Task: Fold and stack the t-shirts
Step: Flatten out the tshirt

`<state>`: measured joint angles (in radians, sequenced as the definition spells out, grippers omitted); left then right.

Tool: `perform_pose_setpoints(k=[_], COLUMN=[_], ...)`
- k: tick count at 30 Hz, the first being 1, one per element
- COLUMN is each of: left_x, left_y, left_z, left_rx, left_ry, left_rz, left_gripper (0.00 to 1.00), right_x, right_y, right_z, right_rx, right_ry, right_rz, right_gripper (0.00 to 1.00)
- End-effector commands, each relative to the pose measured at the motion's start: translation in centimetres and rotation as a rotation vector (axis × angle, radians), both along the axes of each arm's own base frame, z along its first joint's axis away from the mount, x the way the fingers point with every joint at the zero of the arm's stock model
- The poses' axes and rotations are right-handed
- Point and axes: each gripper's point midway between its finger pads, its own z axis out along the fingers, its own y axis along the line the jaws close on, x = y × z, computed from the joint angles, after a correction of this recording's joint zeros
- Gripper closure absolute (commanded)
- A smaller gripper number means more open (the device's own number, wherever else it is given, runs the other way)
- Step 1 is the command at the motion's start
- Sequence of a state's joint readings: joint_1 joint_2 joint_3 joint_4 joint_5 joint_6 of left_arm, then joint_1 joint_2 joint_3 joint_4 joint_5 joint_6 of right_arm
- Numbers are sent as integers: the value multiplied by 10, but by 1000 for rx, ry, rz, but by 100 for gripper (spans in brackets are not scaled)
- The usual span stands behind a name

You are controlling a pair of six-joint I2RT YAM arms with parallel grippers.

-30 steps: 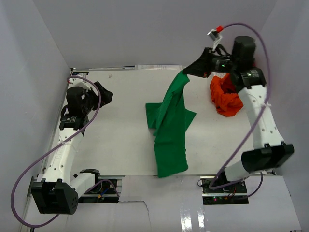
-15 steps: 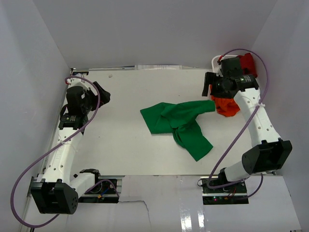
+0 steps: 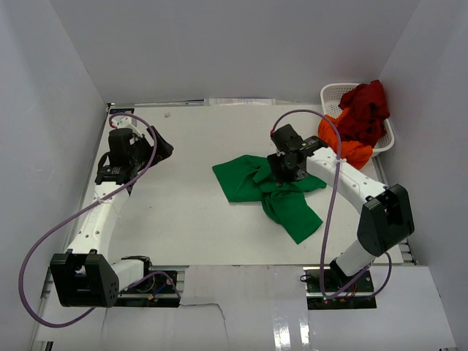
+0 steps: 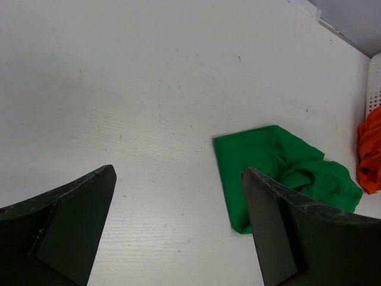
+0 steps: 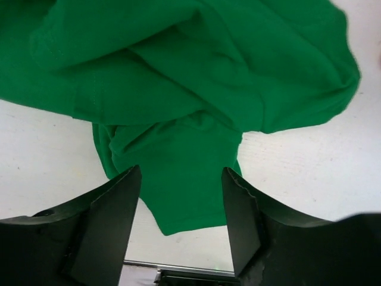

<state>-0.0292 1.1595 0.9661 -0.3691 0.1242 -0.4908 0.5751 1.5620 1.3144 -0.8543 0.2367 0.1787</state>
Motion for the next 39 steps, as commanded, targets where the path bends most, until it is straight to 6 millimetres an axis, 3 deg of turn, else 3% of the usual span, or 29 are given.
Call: perform_pose_setpoints(k=[1,8,13,24,30,31,32,33,36,37,39], left_x=[2,3,5,6,5,6,6,6,6,7,6], left_y=[-3,-3,-3,0,1,1,1,1,1,2,5], left_z=[21,18,14,11,9,9,8,9,9,10,9], left_rx=[-11,-3,-2,8,13,15,15,15,15,18,25], left_ry=[-45,-37,-25,-14,-7,-8,-5,-7,-7,-10,-2], left_rz=[-19,-20,-21,-10,-8,-9,-9,-9,-9,-2,12], left_gripper=[2,2,2,2,2,2,2,2,2,2,2], right_x=[10,6,9,14,21,22,22,31,29,44,22], right_y=[20,57,79,91,94,95,102,115,152,179,217], right_z=[-5,-29,-33,-60,-65,-63,-57,-37,5,49,89], right_rx=[41,29,56,36,12,9,26,59,126,199,309], right_ry=[-33,17,27,58,63,63,59,17,-22,-103,-79], right_rz=[26,132,174,201,203,205,222,242,321,353,461], right_gripper=[34,34,36,44,76,92,92,92,92,92,92])
